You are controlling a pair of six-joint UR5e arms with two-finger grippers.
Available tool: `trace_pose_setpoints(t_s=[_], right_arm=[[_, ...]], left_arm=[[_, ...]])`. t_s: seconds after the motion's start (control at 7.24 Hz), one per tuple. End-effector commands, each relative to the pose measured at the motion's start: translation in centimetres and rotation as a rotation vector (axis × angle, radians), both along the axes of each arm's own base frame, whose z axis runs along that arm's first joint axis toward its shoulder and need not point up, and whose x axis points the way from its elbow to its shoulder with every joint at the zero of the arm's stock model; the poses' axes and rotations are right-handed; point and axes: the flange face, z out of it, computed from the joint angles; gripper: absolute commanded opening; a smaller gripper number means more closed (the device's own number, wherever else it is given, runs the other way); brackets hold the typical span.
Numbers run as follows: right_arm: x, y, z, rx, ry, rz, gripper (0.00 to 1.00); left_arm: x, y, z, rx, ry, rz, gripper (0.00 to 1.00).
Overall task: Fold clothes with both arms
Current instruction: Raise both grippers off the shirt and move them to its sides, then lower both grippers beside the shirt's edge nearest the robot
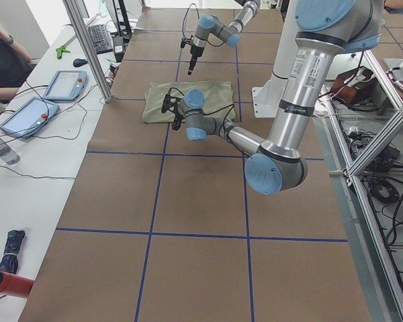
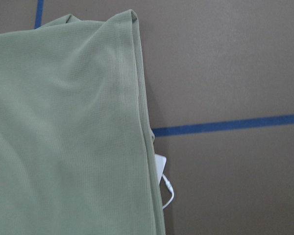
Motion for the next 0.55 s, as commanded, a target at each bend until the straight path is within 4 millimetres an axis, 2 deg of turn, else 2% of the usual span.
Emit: trace_pose_setpoints(t_s=[0.0,0.14,0.28,0.41], right_arm=[[2.0,9.9,-1.6,-0.139,-0.177,0.136,1.00],[1.7,13.0,-2.3,-0.166,-0.223,0.185,1.00],[0.7,15.2,-2.7,-0.171,-0.272,0.214,1.00],[1.1,16.7,-2.2,-0.162,-0.357,0.235,1.00]], left_arm=[[0.8,11.7,-2.2,-0.163,0.130,0.020,1.00],[2.8,15.8,-2.5,-0.267,0.176,-0.002,1.00],[5.2,18.9,-2.2,-0.349,0.205,-0.039,1.00],[6.7,20.7,-1.7,-0.406,0.225,-0.087,0.99]])
